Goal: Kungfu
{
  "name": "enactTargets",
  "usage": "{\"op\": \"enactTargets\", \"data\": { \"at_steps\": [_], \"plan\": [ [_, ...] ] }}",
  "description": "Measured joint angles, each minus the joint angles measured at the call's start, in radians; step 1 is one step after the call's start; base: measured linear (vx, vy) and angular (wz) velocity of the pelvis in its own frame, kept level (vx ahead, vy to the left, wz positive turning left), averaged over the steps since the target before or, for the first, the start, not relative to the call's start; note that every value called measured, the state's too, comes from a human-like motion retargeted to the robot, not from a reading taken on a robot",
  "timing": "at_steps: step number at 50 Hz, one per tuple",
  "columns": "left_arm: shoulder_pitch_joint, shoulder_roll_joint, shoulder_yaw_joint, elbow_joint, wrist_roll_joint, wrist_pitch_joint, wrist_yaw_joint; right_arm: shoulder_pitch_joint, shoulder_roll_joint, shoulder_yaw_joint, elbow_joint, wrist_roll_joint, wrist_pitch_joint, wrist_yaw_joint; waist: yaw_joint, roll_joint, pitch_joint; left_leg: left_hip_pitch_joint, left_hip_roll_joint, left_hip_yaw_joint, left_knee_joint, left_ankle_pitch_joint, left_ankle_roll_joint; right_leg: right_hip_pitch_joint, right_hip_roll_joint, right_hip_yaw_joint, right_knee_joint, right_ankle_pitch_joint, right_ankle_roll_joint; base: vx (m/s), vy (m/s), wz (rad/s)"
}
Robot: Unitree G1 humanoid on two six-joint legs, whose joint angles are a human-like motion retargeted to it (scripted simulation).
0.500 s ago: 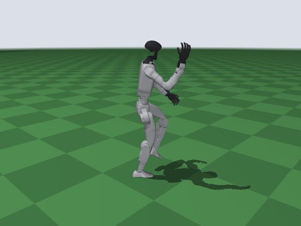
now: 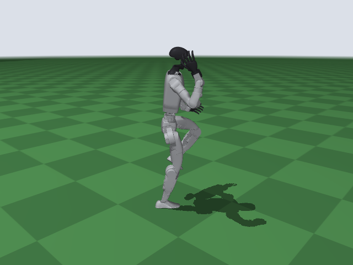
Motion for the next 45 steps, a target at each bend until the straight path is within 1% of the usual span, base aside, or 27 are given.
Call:
{"op": "enactTargets", "data": {
  "at_steps": [2, 3, 5, 8, 11, 14, 18, 20, 21, 22, 23, 24, 25, 26, 27, 28, 29, 30, 32, 33, 34, 35, 37, 38, 40, 42, 45],
  "plan": [
    [0.006, -0.039, -0.024, 0.025, -0.010, -0.019, 0.035, 0.003, -0.008, 0.000, -0.011, -0.011, 0.013, -0.021, -0.023, 0.020, -0.043, 0.023, -0.098, 0.054, 0.080, 0.080, -0.082, -0.030, -0.011, -0.045, -0.045, 0.017, 0.000, 0.10, 0.17, 1.08],
    [0.010, -0.050, -0.035, 0.032, -0.010, -0.026, 0.030, 0.005, -0.008, 0.002, -0.012, -0.016, 0.012, -0.028, -0.031, 0.030, -0.057, 0.036, -0.131, 0.080, 0.090, 0.099, -0.102, -0.039, -0.014, -0.069, -0.065, 0.024, 0.000, 0.08, 0.20, 0.94],
    [0.019, -0.064, -0.052, 0.032, -0.017, -0.016, 0.025, 0.006, 0.003, 0.010, -0.007, -0.015, 0.004, -0.027, -0.035, 0.044, -0.066, 0.068, -0.144, 0.104, 0.069, 0.100, -0.106, -0.040, -0.014, -0.107, -0.094, 0.032, 0.000, 0.08, 0.24, 0.63],
    [0.036, -0.074, -0.055, -0.012, -0.020, -0.001, 0.017, 0.000, 0.034, 0.042, 0.018, 0.026, 0.012, -0.008, -0.008, 0.053, -0.046, 0.112, -0.082, 0.090, -0.071, 0.090, -0.054, -0.012, -0.005, -0.144, -0.122, 0.033, 0.000, 0.08, 0.32, 0.21],
    [0.060, -0.076, -0.048, -0.089, -0.024, 0.007, 0.019, -0.009, 0.062, 0.096, 0.069, 0.076, 0.023, 0.019, 0.035, 0.056, -0.039, 0.128, -0.038, 0.070, -0.299, 0.101, -0.012, 0.017, -0.011, -0.175, -0.143, 0.033, 0.019, 0.15, 0.42, 0.24],
    [0.080, -0.072, -0.027, -0.187, -0.038, 0.022, 0.036, -0.020, 0.097, 0.180, 0.153, 0.128, 0.048, 0.062, 0.077, 0.047, -0.045, 0.148, -0.051, 0.061, -0.591, 0.136, -0.004, 0.046, -0.034, -0.198, -0.160, 0.029, 0.047, 0.20, 0.41, 0.61],
    [0.080, -0.044, 0.024, -0.324, -0.081, 0.047, 0.053, -0.032, 0.155, 0.298, 0.320, 0.210, 0.094, 0.146, 0.135, 0.034, -0.051, 0.237, -0.109, 0.057, -1.049, 0.220, -0.044, 0.113, -0.059, -0.238, -0.181, 0.010, 0.084, 0.32, 0.39, 0.91],
    [0.065, -0.001, 0.061, -0.390, -0.101, 0.069, 0.044, -0.052, 0.190, 0.359, 0.431, 0.255, 0.104, 0.198, 0.165, 0.035, -0.051, 0.313, -0.135, 0.046, -1.301, 0.277, -0.088, 0.161, -0.062, -0.262, -0.191, -0.004, 0.104, 0.40, 0.34, 0.96],
    [0.054, 0.032, 0.085, -0.422, -0.109, 0.082, 0.032, -0.067, 0.213, 0.387, 0.497, 0.271, 0.099, 0.233, 0.185, 0.034, -0.052, 0.357, -0.139, 0.050, -1.412, 0.262, -0.105, 0.187, -0.065, -0.273, -0.197, -0.011, 0.117, 0.43, 0.29, 0.90],
    [0.039, 0.066, 0.107, -0.451, -0.118, 0.096, 0.019, -0.085, 0.236, 0.415, 0.565, 0.286, 0.094, 0.271, 0.204, 0.031, -0.055, 0.401, -0.141, 0.072, -1.511, 0.238, -0.113, 0.213, -0.069, -0.285, -0.203, -0.018, 0.132, 0.47, 0.29, 0.96],
    [0.019, 0.104, 0.125, -0.477, -0.129, 0.111, 0.005, -0.109, 0.259, 0.444, 0.639, 0.296, 0.087, 0.314, 0.222, 0.026, -0.061, 0.445, -0.137, 0.127, -1.585, 0.194, -0.106, 0.237, -0.075, -0.302, -0.209, -0.024, 0.148, 0.52, 0.30, 1.27],
    [-0.008, 0.140, 0.136, -0.497, -0.141, 0.129, -0.008, -0.132, 0.280, 0.471, 0.717, 0.305, 0.088, 0.357, 0.231, 0.021, -0.069, 0.495, -0.143, 0.199, -1.641, 0.182, -0.106, 0.263, -0.081, -0.326, -0.213, -0.029, 0.170, 0.58, 0.29, 1.64],
    [-0.039, 0.174, 0.141, -0.513, -0.155, 0.148, -0.019, -0.155, 0.300, 0.496, 0.796, 0.313, 0.093, 0.401, 0.237, 0.016, -0.078, 0.548, -0.155, 0.278, -1.687, 0.186, -0.110, 0.289, -0.087, -0.354, -0.215, -0.032, 0.194, 0.68, 0.33, 2.17],
    [-0.081, 0.202, 0.141, -0.515, -0.167, 0.171, -0.025, -0.176, 0.327, 0.516, 0.874, 0.306, 0.098, 0.452, 0.226, 0.021, -0.088, 0.584, -0.178, 0.313, -1.698, 0.216, -0.099, 0.322, -0.082, -0.390, -0.216, -0.031, 0.225, 0.78, 0.39, 2.40],
    [-0.122, 0.225, 0.140, -0.516, -0.176, 0.190, -0.029, -0.195, 0.351, 0.538, 0.945, 0.297, 0.102, 0.497, 0.221, 0.020, -0.102, 0.619, -0.206, 0.354, -1.707, 0.201, -0.077, 0.349, -0.086, -0.423, -0.214, -0.025, 0.258, 0.90, 0.48, 2.37],
    [-0.161, 0.241, 0.140, -0.514, -0.182, 0.202, -0.029, -0.207, 0.371, 0.563, 0.999, 0.284, 0.106, 0.530, 0.226, 0.004, -0.125, 0.649, -0.243, 0.408, -1.708, 0.096, -0.031, 0.366, -0.109, -0.451, -0.210, -0.009, 0.298, 0.97, 0.47, 2.09],
    [-0.210, 0.252, 0.147, -0.490, -0.176, 0.206, -0.042, -0.212, 0.400, 0.566, 1.059, 0.269, 0.102, 0.571, 0.230, -0.010, -0.144, 0.660, -0.290, 0.391, -1.715, 0.061, -0.016, 0.385, -0.125, -0.478, -0.198, 0.024, 0.326, 1.03, 0.42, 1.90],
    [-0.264, 0.262, 0.158, -0.455, -0.166, 0.206, -0.061, -0.214, 0.435, 0.557, 1.121, 0.251, 0.093, 0.615, 0.234, -0.024, -0.161, 0.662, -0.342, 0.338, -1.725, 0.060, -0.017, 0.405, -0.138, -0.505, -0.183, 0.066, 0.348, 1.00, 0.40, 1.44],
    [-0.345, 0.268, 0.178, -0.389, -0.166, 0.181, -0.076, -0.226, 0.545, 0.563, 1.201, 0.252, 0.102, 0.610, 0.274, -0.035, -0.188, 0.566, -0.335, 0.266, -1.648, 0.053, -0.020, 0.384, -0.175, -0.461, -0.109, 0.203, 0.373, 0.77, 0.42, 0.76],
    [-0.384, 0.250, 0.181, -0.383, -0.181, 0.173, -0.061, -0.236, 0.574, 0.569, 1.230, 0.272, 0.103, 0.589, 0.303, -0.038, -0.169, 0.600, -0.347, 0.304, -1.669, 0.052, -0.014, 0.376, -0.202, -0.421, -0.057, 0.275, 0.379, 0.43, 0.35, 1.31],
    [-0.423, 0.241, 0.160, -0.389, -0.198, 0.155, -0.031, -0.252, 0.584, 0.568, 1.251, 0.304, 0.106, 0.566, 0.294, -0.016, -0.154, 0.625, -0.374, 0.264, -1.683, 0.037, -0.015, 0.379, -0.182, -0.410, -0.017, 0.348, 0.382, 0.25, 0.27, 2.44],
    [-0.462, 0.236, 0.127, -0.400, -0.217, 0.131, 0.007, -0.271, 0.585, 0.565, 1.269, 0.342, 0.110, 0.542, 0.264, 0.020, -0.141, 0.646, -0.408, 0.185, -1.693, 0.015, -0.019, 0.387, -0.139, -0.413, 0.018, 0.421, 0.384, 0.36, 0.16, 3.09],
    [-0.521, 0.263, 0.077, -0.413, -0.216, 0.117, 0.067, -0.284, 0.577, 0.560, 1.268, 0.359, 0.092, 0.507, 0.243, 0.042, -0.129, 0.657, -0.450, 0.091, -1.720, 0.034, -0.007, 0.354, -0.040, -0.299, 0.100, 0.411, 0.488, 0.58, -0.09, 2.47],
    [-0.552, 0.285, 0.058, -0.412, -0.211, 0.129, 0.080, -0.288, 0.574, 0.554, 1.259, 0.332, 0.074, 0.491, 0.242, 0.049, -0.133, 0.638, -0.429, 0.042, -1.721, 0.054, -0.018, 0.308, 0.052, -0.222, 0.145, 0.390, 0.514, 0.54, -0.46, 1.66],
    [-0.618, 0.310, 0.036, -0.401, -0.203, 0.157, 0.062, -0.298, 0.545, 0.547, 1.242, 0.231, 0.045, 0.456, 0.237, 0.064, -0.136, 0.606, -0.381, -0.027, -1.699, 0.070, -0.046, 0.222, 0.182, -0.214, 0.259, 0.364, 0.523, 0.35, -0.59, 1.39],
    [-0.673, 0.321, 0.012, -0.389, -0.211, 0.167, 0.024, -0.307, 0.514, 0.543, 1.232, 0.110, 0.040, 0.411, 0.225, 0.096, -0.146, 0.612, -0.394, -0.112, -1.702, 0.055, -0.046, 0.176, 0.189, -0.280, 0.347, 0.340, 0.523, 0.42, -0.14, 1.62],
    [-0.720, 0.308, -0.025, -0.360, -0.206, 0.178, 0.003, -0.280, 0.492, 0.530, 1.217, -0.027, 0.061, 0.353, 0.189, 0.098, -0.151, 0.693, -0.484, -0.204, -1.753, 0.040, -0.021, 0.144, 0.135, -0.274, 0.431, 0.286, 0.523, 0.63, 0.20, 1.86]
  ]
}}
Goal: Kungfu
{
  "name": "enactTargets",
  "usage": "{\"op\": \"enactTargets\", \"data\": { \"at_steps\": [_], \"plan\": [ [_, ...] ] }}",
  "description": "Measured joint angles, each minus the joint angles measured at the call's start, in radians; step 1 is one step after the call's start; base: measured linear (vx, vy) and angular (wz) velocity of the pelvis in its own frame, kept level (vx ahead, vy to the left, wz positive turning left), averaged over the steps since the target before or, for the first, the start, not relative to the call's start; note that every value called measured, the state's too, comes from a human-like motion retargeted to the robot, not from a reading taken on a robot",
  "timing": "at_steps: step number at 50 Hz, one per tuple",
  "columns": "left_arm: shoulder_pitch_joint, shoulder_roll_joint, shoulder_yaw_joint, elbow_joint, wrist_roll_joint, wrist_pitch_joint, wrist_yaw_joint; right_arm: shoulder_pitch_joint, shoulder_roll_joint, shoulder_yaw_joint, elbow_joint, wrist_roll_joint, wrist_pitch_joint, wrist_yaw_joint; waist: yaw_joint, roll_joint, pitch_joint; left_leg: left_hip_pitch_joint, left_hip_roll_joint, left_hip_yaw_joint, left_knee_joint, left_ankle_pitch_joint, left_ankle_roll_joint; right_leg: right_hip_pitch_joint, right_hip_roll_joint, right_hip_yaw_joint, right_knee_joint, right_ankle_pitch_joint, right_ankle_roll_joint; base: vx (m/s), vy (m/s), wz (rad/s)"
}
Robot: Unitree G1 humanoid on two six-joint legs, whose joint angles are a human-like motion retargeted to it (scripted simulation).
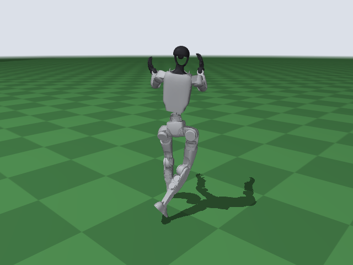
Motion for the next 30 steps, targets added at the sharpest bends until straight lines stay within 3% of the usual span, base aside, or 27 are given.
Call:
{"op": "enactTargets", "data": {
  "at_steps": [3, 6, 8, 10, 12, 15, 17, 19, 20, 21, 23, 25, 27, 30],
  "plan": [
    [0.017, -0.070, -0.053, 0.002, -0.006, 0.035, 0.013, 0.098, -0.021, -0.042, -0.018, -0.095, 0.007, -0.003, -0.069, -0.030, -0.003, 0.136, -0.154, -0.071, -0.080, -0.001, 0.057, -0.036, -0.068, 0.105, -0.027, -0.131, -0.001, 0.62, 0.27, 2.17],
    [0.096, -0.192, -0.081, -0.072, -0.027, 0.132, -0.067, 0.219, -0.030, -0.096, 0.001, -0.235, 0.033, 0.010, -0.144, -0.088, 0.030, 0.244, -0.253, -0.138, -0.151, 0.023, 0.072, -0.132, -0.147, 0.178, -0.205, -0.168, -0.073, 0.31, -0.09, 1.78],
    [0.188, -0.325, -0.073, -0.091, 0.044, 0.184, -0.173, 0.331, 0.006, -0.158, 0.048, -0.358, 0.127, 0.004, -0.227, -0.132, 0.084, 0.301, -0.295, -0.136, -0.166, 0.045, 0.096, -0.192, -0.218, 0.209, -0.391, -0.107, -0.163, 0.13, -0.28, 1.81],
    [0.287, -0.457, -0.119, 0.015, 0.122, 0.161, -0.225, 0.469, 0.055, -0.223, 0.129, -0.474, 0.271, 0.016, -0.362, -0.155, 0.152, 0.335, -0.289, -0.116, -0.138, 0.057, 0.114, -0.247, -0.295, 0.166, -0.564, 0.025, -0.300, -0.05, -0.19, 2.60],
    [0.332, -0.576, -0.234, 0.323, 0.183, 0.141, -0.294, 0.606, 0.078, -0.258, 0.275, -0.529, 0.373, 0.066, -0.521, -0.124, 0.224, 0.306, -0.267, -0.164, -0.041, 0.033, 0.146, -0.325, -0.293, 0.193, -0.688, 0.004, -0.393, -0.22, 0.02, 2.63],
    [0.351, -0.587, -0.471, 0.633, 0.096, 0.264, -0.615, 0.682, 0.094, -0.258, 0.718, -0.575, 0.499, 0.184, -0.643, -0.109, 0.321, 0.287, -0.184, -0.090, 0.038, -0.132, 0.178, -0.467, -0.308, 0.084, -0.765, 0.008, -0.331, -0.33, 0.11, 0.45],
    [0.435, -0.647, -0.587, 0.643, 0.005, 0.181, -0.549, 0.749, 0.085, -0.303, 1.038, -0.712, 0.721, 0.339, -0.643, -0.123, 0.342, 0.358, -0.220, -0.118, 0.023, -0.198, 0.184, -0.567, -0.267, 0.129, -0.694, 0.025, -0.403, 0.22, -0.06, -1.87],
    [0.508, -0.707, -0.600, 0.651, 0.049, 0.054, -0.429, 0.982, 0.066, -0.304, 1.074, -0.851, 0.958, 0.511, -0.558, -0.184, 0.343, 0.391, -0.230, -0.004, 0.018, -0.211, 0.158, -0.639, -0.212, 0.259, -0.635, 0.046, -0.402, 0.40, -0.12, -2.89],
    [0.511, -0.706, -0.573, 0.648, 0.108, 0.012, -0.409, 1.094, 0.057, -0.261, 1.074, -0.870, 1.025, 0.573, -0.581, -0.189, 0.348, 0.416, -0.228, 0.004, -0.009, -0.213, 0.148, -0.662, -0.209, 0.256, -0.627, 0.046, -0.385, 0.16, -0.04, -0.48],
    [0.507, -0.688, -0.632, 0.608, 0.205, -0.021, -0.405, 1.205, 0.035, -0.244, 1.074, -0.881, 1.069, 0.622, -0.618, -0.166, 0.339, 0.429, -0.226, -0.030, -0.029, -0.222, 0.148, -0.679, -0.228, 0.238, -0.621, 0.039, -0.383, 0.13, -0.04, 0.62],
    [0.508, -0.621, -0.764, 0.491, 0.405, -0.003, -0.385, 1.425, -0.003, -0.240, 1.074, -0.906, 1.095, 0.705, -0.644, -0.134, 0.310, 0.420, -0.214, -0.067, -0.027, -0.242, 0.140, -0.703, -0.239, 0.257, -0.606, 0.035, -0.390, 0.20, -0.15, 0.69],
    [0.525, -0.570, -0.828, 0.403, 0.580, 0.110, -0.333, 1.620, 0.006, -0.276, 1.074, -0.918, 1.045, 0.700, -0.611, -0.129, 0.272, 0.411, -0.208, -0.063, -0.030, -0.255, 0.135, -0.719, -0.217, 0.307, -0.590, 0.044, -0.378, 0.22, -0.28, -0.23],
    [0.532, -0.560, -0.825, 0.382, 0.648, 0.123, -0.330, 1.764, 0.044, -0.380, 1.074, -0.923, 1.023, 0.628, -0.582, -0.133, 0.247, 0.437, -0.214, -0.067, -0.067, -0.260, 0.136, -0.704, -0.225, 0.284, -0.585, 0.036, -0.354, 0.17, -0.24, -0.24],
    [0.545, -0.565, -0.808, 0.376, 0.571, 0.074, -0.362, 1.876, 0.081, -0.462, 1.074, -0.838, 1.024, 0.604, -0.551, -0.141, 0.233, 0.461, -0.218, -0.062, -0.101, -0.267, 0.139, -0.669, -0.234, 0.259, -0.576, 0.019, -0.333, 0.11, -0.17, -0.21]
  ]
}}
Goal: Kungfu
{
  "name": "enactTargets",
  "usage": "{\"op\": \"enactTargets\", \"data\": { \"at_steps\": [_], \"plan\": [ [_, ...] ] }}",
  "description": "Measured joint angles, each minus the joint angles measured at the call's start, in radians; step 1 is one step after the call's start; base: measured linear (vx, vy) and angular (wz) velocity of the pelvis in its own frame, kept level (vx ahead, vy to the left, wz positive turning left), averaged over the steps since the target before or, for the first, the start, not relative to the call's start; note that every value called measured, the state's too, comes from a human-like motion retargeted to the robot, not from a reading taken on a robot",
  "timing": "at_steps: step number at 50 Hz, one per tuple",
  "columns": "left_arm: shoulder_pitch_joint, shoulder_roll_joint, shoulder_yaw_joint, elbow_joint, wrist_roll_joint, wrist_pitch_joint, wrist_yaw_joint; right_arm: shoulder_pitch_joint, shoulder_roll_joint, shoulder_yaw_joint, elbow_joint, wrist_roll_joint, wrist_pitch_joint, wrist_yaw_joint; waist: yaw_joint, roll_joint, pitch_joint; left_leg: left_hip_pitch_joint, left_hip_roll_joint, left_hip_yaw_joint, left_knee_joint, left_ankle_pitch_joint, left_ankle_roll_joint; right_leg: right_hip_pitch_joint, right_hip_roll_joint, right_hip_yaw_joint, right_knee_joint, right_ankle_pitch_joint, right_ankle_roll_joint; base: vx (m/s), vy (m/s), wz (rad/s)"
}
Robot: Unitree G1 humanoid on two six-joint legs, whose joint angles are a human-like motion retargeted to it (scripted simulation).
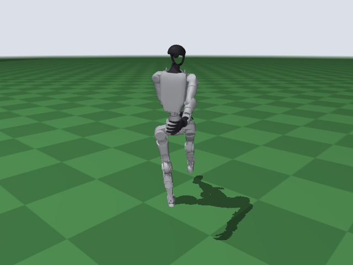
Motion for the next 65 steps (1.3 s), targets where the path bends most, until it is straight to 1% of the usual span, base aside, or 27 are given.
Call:
{"op": "enactTargets", "data": {
  "at_steps": [5, 13, 18, 21, 23, 26, 30, 32, 34, 36, 37, 38, 39, 40, 41, 42, 43, 45, 47, 48, 50, 53, 55, 58, 60, 63, 65],
  "plan": [
    [0.032, 0.001, 0.054, -0.004, -0.110, -0.072, -0.019, -0.016, 0.036, -0.062, 0.000, 0.178, -0.048, 0.007, 0.025, -0.002, -0.040, -0.001, 0.001, 0.003, -0.019, 0.000, -0.013, 0.045, -0.012, 0.004, 0.014, 0.009, 0.030, 0.19, -0.16, -0.09],
    [0.056, 0.019, 0.109, -0.086, -0.065, -0.110, 0.050, -0.338, 0.038, 0.010, -0.026, 0.190, -0.255, -0.196, 0.051, 0.016, -0.090, 0.002, 0.010, 0.016, -0.031, -0.033, -0.037, 0.062, -0.033, 0.000, 0.047, 0.026, 0.070, 0.25, -0.12, -0.10],
    [0.059, 0.041, 0.200, -0.279, -0.036, -0.182, 0.094, -0.453, 0.045, 0.099, -0.374, 0.194, -0.310, -0.332, 0.056, 0.038, -0.099, 0.024, 0.036, 0.015, -0.025, -0.055, -0.070, 0.045, -0.045, -0.002, 0.086, 0.036, 0.072, 0.36, -0.20, 0.10],
    [-0.003, 0.151, 0.282, -0.522, 0.027, -0.263, 0.168, -0.458, 0.039, 0.149, -0.687, 0.230, -0.334, -0.415, 0.067, 0.044, -0.108, 0.045, 0.047, 0.008, -0.017, -0.072, -0.081, 0.026, -0.058, -0.009, 0.117, 0.039, 0.074, 0.48, -0.32, 0.21],
    [-0.070, 0.238, 0.341, -0.697, 0.043, -0.230, 0.258, -0.445, 0.025, 0.181, -0.921, 0.278, -0.360, -0.436, 0.073, 0.047, -0.115, 0.061, 0.054, -0.011, -0.011, -0.089, -0.087, 0.014, -0.075, -0.017, 0.143, 0.041, 0.071, 0.54, -0.41, 0.52],
    [-0.216, 0.333, 0.422, -0.906, -0.106, -0.106, 0.297, -0.418, -0.010, 0.217, -1.280, 0.404, -0.391, -0.425, 0.086, 0.059, -0.134, 0.077, 0.077, -0.057, -0.005, -0.117, -0.103, -0.019, -0.093, 0.008, 0.212, 0.044, 0.051, 0.51, -0.43, 0.84],
    [-0.457, 0.392, 0.480, -1.047, -0.498, 0.024, 0.181, -0.409, -0.059, 0.235, -1.700, 0.585, -0.418, -0.447, 0.116, 0.082, -0.161, 0.106, 0.113, -0.137, -0.003, -0.152, -0.129, -0.038, -0.138, 0.041, 0.256, 0.028, 0.031, 0.65, -0.55, 1.09],
    [-0.586, 0.416, 0.511, -1.047, -0.635, 0.038, 0.094, -0.459, -0.084, 0.240, -1.838, 0.614, -0.463, -0.512, 0.112, 0.097, -0.168, 0.124, 0.137, -0.171, 0.000, -0.169, -0.142, -0.028, -0.154, 0.084, 0.248, -0.008, 0.004, 0.68, -0.59, 1.21],
    [-0.734, 0.435, 0.549, -0.958, -0.678, 0.005, 0.003, -0.570, -0.126, 0.236, -1.895, 0.590, -0.553, -0.617, 0.087, 0.104, -0.165, 0.144, 0.161, -0.203, 0.016, -0.186, -0.154, 0.008, -0.178, 0.120, 0.229, -0.072, -0.012, 0.75, -0.67, 1.36],
    [-0.908, 0.448, 0.560, -0.754, -0.596, -0.071, -0.017, -0.750, -0.181, 0.215, -1.844, 0.519, -0.671, -0.752, 0.045, 0.090, -0.144, 0.176, 0.190, -0.232, 0.038, -0.201, -0.170, 0.088, -0.214, 0.144, 0.201, -0.119, -0.008, 0.65, -0.68, 1.63],
    [-1.001, 0.449, 0.561, -0.607, -0.510, -0.127, 0.001, -0.860, -0.208, 0.200, -1.776, 0.465, -0.722, -0.816, 0.019, 0.070, -0.132, 0.194, 0.201, -0.245, 0.051, -0.209, -0.183, 0.151, -0.249, 0.111, 0.173, -0.092, 0.029, 0.55, -0.74, 1.95],
    [-1.099, 0.444, 0.565, -0.421, -0.390, -0.194, 0.038, -0.984, -0.232, 0.181, -1.671, 0.394, -0.761, -0.870, -0.014, 0.035, -0.123, 0.212, 0.202, -0.260, 0.066, -0.218, -0.201, 0.238, -0.311, -0.006, 0.120, 0.017, 0.124, 0.54, -0.81, 1.44],
    [-1.147, 0.453, 0.557, -0.285, -0.359, -0.165, 0.066, -1.110, -0.240, 0.172, -1.521, 0.295, -0.789, -0.922, -0.010, 0.019, -0.170, 0.202, 0.189, -0.241, 0.064, -0.207, -0.206, 0.176, -0.324, 0.025, 0.181, 0.046, 0.158, 0.54, -0.85, 0.56],
    [-1.171, 0.468, 0.544, -0.174, -0.371, -0.087, 0.089, -1.237, -0.239, 0.168, -1.348, 0.183, -0.811, -0.971, 0.013, 0.014, -0.244, 0.179, 0.167, -0.204, 0.052, -0.187, -0.203, 0.039, -0.312, 0.129, 0.300, 0.033, 0.161, 0.68, -0.88, 0.58],
    [-1.164, 0.439, 0.454, -0.156, -0.491, -0.089, -0.001, -1.346, -0.272, 0.157, -1.092, 0.108, -0.801, -1.074, 0.001, 0.079, -0.220, 0.148, 0.274, -0.251, 0.143, -0.196, -0.241, 0.045, -0.227, 0.102, 0.368, -0.015, 0.160, 0.72, -0.87, 1.01],
    [-1.160, 0.421, 0.414, -0.149, -0.582, -0.084, -0.107, -1.453, -0.280, 0.131, -0.848, 0.030, -0.768, -1.174, -0.003, 0.118, -0.201, 0.131, 0.343, -0.260, 0.200, -0.185, -0.271, 0.042, -0.187, 0.071, 0.437, -0.066, 0.155, 0.58, -0.78, 1.17],
    [-1.159, 0.423, 0.472, -0.165, -0.613, -0.069, -0.244, -1.556, -0.237, 0.073, -0.627, -0.057, -0.693, -1.268, 0.007, 0.105, -0.195, 0.141, 0.338, -0.196, 0.188, -0.134, -0.286, 0.022, -0.237, 0.030, 0.504, -0.126, 0.145, 0.27, -0.63, 0.83],
    [-1.138, 0.402, 0.497, -0.196, -0.575, -0.089, -0.226, -1.714, -0.234, 0.040, -0.290, 0.045, -0.498, -1.158, -0.038, 0.103, -0.187, 0.111, 0.374, -0.120, 0.171, -0.035, -0.336, 0.001, -0.272, -0.001, 0.633, -0.254, 0.148, 0.01, -0.56, 1.50],
    [-1.132, 0.402, 0.457, -0.216, -0.429, -0.197, 0.019, -1.764, -0.314, 0.046, -0.118, 0.222, -0.519, -0.848, -0.077, 0.118, -0.178, 0.029, 0.454, -0.085, 0.190, 0.043, -0.400, 0.014, -0.285, -0.064, 0.662, -0.281, 0.146, 0.04, -0.73, 2.27],
    [-1.137, 0.387, 0.441, -0.214, -0.322, -0.225, 0.196, -1.774, -0.346, 0.057, -0.092, 0.277, -0.606, -0.746, -0.080, 0.119, -0.172, -0.009, 0.489, -0.041, 0.192, 0.080, -0.417, 0.021, -0.289, -0.091, 0.673, -0.298, 0.143, 0.00, -0.67, 1.88],
    [-1.135, 0.392, 0.428, -0.217, -0.232, -0.230, 0.343, -1.786, -0.371, 0.066, -0.127, 0.392, -0.710, -0.729, -0.115, 0.117, -0.167, -0.039, 0.520, 0.088, 0.138, 0.164, -0.454, 0.021, -0.319, -0.106, 0.696, -0.325, 0.152, -0.03, -0.41, 1.73],
    [-1.124, 0.386, 0.448, -0.234, -0.321, -0.211, 0.193, -1.794, -0.384, 0.055, -0.220, 0.406, -0.876, -0.842, -0.205, 0.124, -0.171, -0.066, 0.463, 0.228, 0.023, 0.258, -0.454, -0.007, -0.418, -0.105, 0.730, -0.346, 0.181, 0.01, -0.15, 1.82],
    [-1.124, 0.375, 0.453, -0.242, -0.454, -0.181, 0.062, -1.809, -0.406, 0.066, -0.234, 0.398, -0.939, -0.909, -0.229, 0.122, -0.168, -0.088, 0.437, 0.267, -0.022, 0.303, -0.454, -0.023, -0.456, -0.107, 0.738, -0.355, 0.189, -0.07, -0.14, 1.11],
    [-1.118, 0.341, 0.462, -0.217, -0.553, -0.162, -0.027, -1.841, -0.413, 0.079, -0.226, 0.424, -0.917, -0.924, -0.235, 0.118, -0.159, -0.101, 0.413, 0.288, -0.076, 0.364, -0.454, -0.059, -0.470, -0.098, 0.744, -0.366, 0.185, -0.12, -0.12, 0.35],
    [-1.122, 0.338, 0.463, -0.141, -0.517, -0.199, -0.032, -1.870, -0.405, 0.086, -0.233, 0.450, -0.890, -0.888, -0.243, 0.126, -0.133, -0.104, 0.424, 0.311, -0.099, 0.387, -0.454, -0.068, -0.464, -0.115, 0.747, -0.378, 0.171, -0.09, -0.16, 0.06],
    [-1.111, 0.347, 0.437, 0.016, -0.418, -0.167, 0.009, -1.918, -0.389, 0.123, -0.242, 0.478, -0.879, -0.827, -0.290, 0.141, -0.101, -0.118, 0.421, 0.387, -0.137, 0.419, -0.454, -0.096, -0.484, -0.133, 0.758, -0.382, 0.159, -0.10, -0.04, 0.41],
    [-1.104, 0.336, 0.430, 0.090, -0.398, -0.138, -0.046, -1.953, -0.383, 0.149, -0.246, 0.467, -0.881, -0.807, -0.359, 0.153, -0.134, -0.157, 0.359, 0.406, -0.220, 0.467, -0.454, -0.161, -0.565, -0.133, 0.787, -0.388, 0.162, -0.11, 0.03, 1.26]
  ]
}}
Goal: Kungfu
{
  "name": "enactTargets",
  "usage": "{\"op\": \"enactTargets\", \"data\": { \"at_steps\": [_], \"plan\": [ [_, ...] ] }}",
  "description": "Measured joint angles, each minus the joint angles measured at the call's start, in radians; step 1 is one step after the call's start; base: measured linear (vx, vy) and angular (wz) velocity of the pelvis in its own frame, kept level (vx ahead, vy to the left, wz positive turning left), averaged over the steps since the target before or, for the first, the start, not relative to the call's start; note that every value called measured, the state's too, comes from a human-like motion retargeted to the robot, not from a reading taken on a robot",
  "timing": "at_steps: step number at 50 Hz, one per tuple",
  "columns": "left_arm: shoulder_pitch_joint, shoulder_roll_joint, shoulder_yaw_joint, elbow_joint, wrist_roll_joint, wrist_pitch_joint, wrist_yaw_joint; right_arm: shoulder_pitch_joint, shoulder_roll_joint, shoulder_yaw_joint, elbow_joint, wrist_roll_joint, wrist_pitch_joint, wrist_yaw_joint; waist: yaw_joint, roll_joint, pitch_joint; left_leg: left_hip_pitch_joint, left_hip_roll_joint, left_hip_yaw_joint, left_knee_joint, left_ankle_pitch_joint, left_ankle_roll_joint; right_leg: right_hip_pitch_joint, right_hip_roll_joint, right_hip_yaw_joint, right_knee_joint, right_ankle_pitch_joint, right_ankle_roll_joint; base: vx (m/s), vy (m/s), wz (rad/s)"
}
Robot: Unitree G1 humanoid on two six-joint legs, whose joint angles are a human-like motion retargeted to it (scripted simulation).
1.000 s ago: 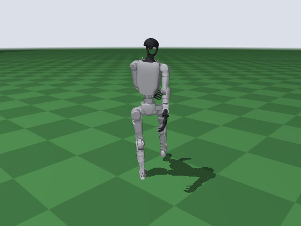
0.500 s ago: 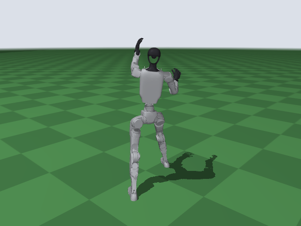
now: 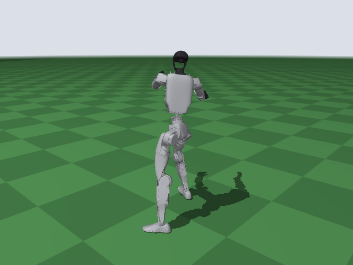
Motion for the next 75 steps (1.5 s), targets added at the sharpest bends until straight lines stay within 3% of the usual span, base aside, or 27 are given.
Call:
{"op": "enactTargets", "data": {
  "at_steps": [3, 10, 19, 22, 26, 28, 30, 33, 35, 37, 40, 42, 48, 50, 53, 56, 59, 62, 65, 69, 72, 75],
  "plan": [
    [0.018, -0.018, 0.023, 0.058, -0.049, -0.008, -0.101, -0.039, -0.006, 0.015, -0.008, -0.044, 0.002, -0.027, -0.025, 0.016, 0.037, -0.030, -0.007, 0.033, -0.016, -0.002, 0.000, -0.034, -0.006, -0.001, 0.004, 0.010, -0.008, -0.11, 0.05, 0.52],
    [0.014, -0.033, 0.023, 0.104, -0.117, -0.039, -0.024, -0.072, -0.051, 0.008, -0.047, 0.022, -0.005, -0.051, -0.034, 0.034, 0.113, -0.099, -0.039, 0.009, -0.029, -0.012, 0.000, -0.089, -0.013, 0.035, -0.002, 0.054, 0.006, -0.11, 0.11, 0.35],
    [0.170, -0.023, 0.044, 0.059, 0.139, 0.024, -0.125, 0.159, -0.045, -0.004, -0.298, 0.306, 0.047, 0.071, 0.022, 0.033, 0.178, -0.150, -0.025, -0.076, -0.010, 0.013, 0.000, -0.076, 0.020, 0.041, -0.005, 0.097, 0.011, -0.04, 0.05, 0.19],
    [0.356, -0.017, 0.082, -0.021, 0.206, 0.053, -0.274, 0.321, 0.026, -0.011, -0.444, 0.429, 0.098, 0.212, 0.053, 0.026, 0.177, -0.147, -0.022, -0.103, -0.004, 0.037, 0.000, -0.067, 0.032, 0.045, -0.009, 0.114, 0.014, 0.05, 0.01, -0.01],
    [0.727, -0.014, 0.149, -0.171, 0.164, 0.071, -0.458, 0.592, 0.178, 0.017, -0.641, 0.652, 0.079, 0.481, 0.105, 0.022, 0.171, -0.130, -0.010, -0.109, -0.003, 0.054, 0.000, -0.051, 0.049, 0.044, -0.020, 0.133, 0.022, 0.10, 0.02, -0.13],
    [0.964, -0.035, 0.161, -0.266, 0.087, 0.067, -0.507, 0.777, 0.272, 0.060, -0.787, 0.809, 0.119, 0.642, 0.135, 0.020, 0.170, -0.126, -0.008, -0.107, -0.003, 0.054, 0.000, -0.046, 0.053, 0.043, -0.026, 0.138, 0.025, 0.12, 0.08, -0.18],
    [1.216, -0.040, 0.172, -0.383, -0.030, 0.084, -0.585, 0.989, 0.385, 0.097, -0.964, 0.956, 0.154, 0.804, 0.202, 0.037, 0.221, -0.123, 0.056, -0.092, 0.033, 0.028, 0.000, -0.007, 0.118, 0.013, -0.052, 0.144, 0.017, 0.11, 0.10, -0.60],
    [1.612, -0.141, 0.212, -0.554, -0.237, 0.125, -0.692, 1.334, 0.537, 0.093, -1.180, 1.101, 0.181, 0.972, 0.240, 0.038, 0.222, -0.137, 0.052, -0.099, 0.040, 0.000, 0.000, 0.014, 0.111, 0.008, -0.064, 0.152, 0.038, 0.13, 0.18, 0.15],
    [1.823, -0.219, 0.241, -0.633, -0.394, 0.133, -0.692, 1.510, 0.602, 0.061, -1.239, 1.197, 0.176, 1.006, 0.260, 0.037, 0.220, -0.140, 0.051, -0.104, 0.039, -0.024, 0.000, 0.030, 0.106, 0.001, -0.064, 0.157, 0.047, 0.15, 0.25, 0.33],
    [1.978, -0.276, 0.246, -0.699, -0.539, 0.093, -0.612, 1.626, 0.563, 0.043, -1.268, 1.340, 0.159, 0.961, 0.279, 0.026, 0.214, -0.136, 0.054, -0.102, 0.037, -0.047, 0.000, 0.057, 0.104, -0.008, -0.075, 0.163, 0.057, 0.12, 0.17, 0.30],
    [2.068, -0.338, 0.285, -0.743, -0.626, 0.024, -0.496, 1.695, 0.508, 0.033, -1.259, 1.359, 0.109, 0.906, 0.297, 0.014, 0.196, -0.130, 0.037, -0.105, 0.021, -0.056, 0.000, 0.096, 0.083, -0.015, -0.092, 0.164, 0.069, 0.12, 0.24, 0.45],
    [2.060, -0.314, 0.272, -0.761, -0.608, 0.001, -0.459, 1.694, 0.459, 0.039, -1.249, 1.331, 0.108, 0.893, 0.314, 0.004, 0.184, -0.130, 0.030, -0.117, 0.017, -0.053, 0.000, 0.137, 0.076, -0.030, -0.119, 0.165, 0.071, 0.06, 0.21, 0.50],
    [1.846, -0.186, 0.176, -0.828, -0.439, 0.136, -0.564, 1.620, 0.329, -0.029, -1.244, 1.105, 0.158, 0.980, 0.403, 0.001, 0.172, -0.197, 0.087, -0.139, 0.045, -0.041, 0.000, 0.318, 0.129, -0.138, -0.251, 0.172, 0.059, 0.02, 0.18, 0.75],
    [1.722, -0.138, 0.145, -0.863, -0.403, 0.126, -0.544, 1.596, 0.274, -0.088, -1.234, 1.029, 0.142, 0.966, 0.439, 0.008, 0.180, -0.239, 0.124, -0.132, 0.072, -0.029, 0.000, 0.392, 0.156, -0.189, -0.311, 0.185, 0.048, -0.05, 0.22, 1.10],
    [1.499, -0.047, 0.083, -0.919, -0.241, 0.072, -0.415, 1.583, 0.187, -0.199, -1.179, 0.937, 0.090, 0.867, 0.512, 0.013, 0.192, -0.347, 0.161, -0.177, 0.158, 0.000, 0.000, 0.514, 0.197, -0.277, -0.416, 0.226, 0.039, -0.08, 0.29, 1.36],
    [1.306, 0.031, 0.044, -0.990, -0.051, 0.077, -0.326, 1.605, 0.097, -0.295, -1.072, 0.826, 0.011, 0.762, 0.600, 0.020, 0.189, -0.446, 0.183, -0.195, 0.252, 0.002, 0.012, 0.629, 0.241, -0.370, -0.516, 0.269, 0.030, -0.01, 0.29, 1.35],
    [1.169, 0.094, 0.037, -1.051, 0.100, 0.101, -0.241, 1.610, 0.003, -0.351, -0.900, 0.690, -0.067, 0.681, 0.676, 0.034, 0.172, -0.527, 0.150, -0.266, 0.338, -0.039, 0.023, 0.731, 0.265, -0.453, -0.613, 0.327, 0.039, 0.14, 0.61, 1.25],
    [1.130, 0.162, 0.076, -1.067, 0.203, 0.123, -0.137, 1.567, -0.052, -0.336, -0.682, 0.608, -0.073, 0.640, 0.733, 0.034, 0.128, -0.586, 0.077, -0.347, 0.420, -0.112, 0.020, 0.816, 0.264, -0.511, -0.697, 0.387, 0.051, 0.36, 0.68, 1.10],
    [1.201, 0.184, 0.147, -1.031, 0.286, 0.154, -0.109, 1.446, 0.009, -0.267, -0.464, 0.645, -0.067, 0.645, 0.799, 0.027, 0.069, -0.622, 0.022, -0.358, 0.484, -0.191, 0.021, 0.882, 0.267, -0.542, -0.771, 0.437, 0.044, 0.44, 0.71, 1.01],
    [1.444, 0.168, 0.304, -0.842, 0.473, 0.129, -0.166, 1.211, 0.229, -0.127, -0.280, 0.762, -0.018, 0.665, 0.904, -0.005, 0.001, -0.647, -0.054, -0.360, 0.560, -0.303, 0.014, 0.931, 0.282, -0.540, -0.868, 0.456, 0.010, 0.41, 0.54, 0.67],
    [1.603, 0.124, 0.394, -0.517, 0.741, 0.159, -0.114, 0.994, 0.431, 0.018, -0.302, 0.843, 0.111, 0.750, 0.974, -0.033, -0.011, -0.650, -0.084, -0.341, 0.602, -0.359, 0.025, 0.937, 0.289, -0.496, -0.915, 0.424, 0.032, 0.23, 0.36, 0.11],
    [1.721, 0.071, 0.452, -0.145, 0.990, 0.265, -0.125, 0.781, 0.597, 0.173, -0.521, 1.028, 0.292, 0.982, 1.024, -0.032, 0.008, -0.652, -0.099, -0.337, 0.627, -0.382, 0.049, 0.924, 0.286, -0.451, -0.925, 0.428, 0.010, 0.14, 0.32, 0.02]
  ]
}}
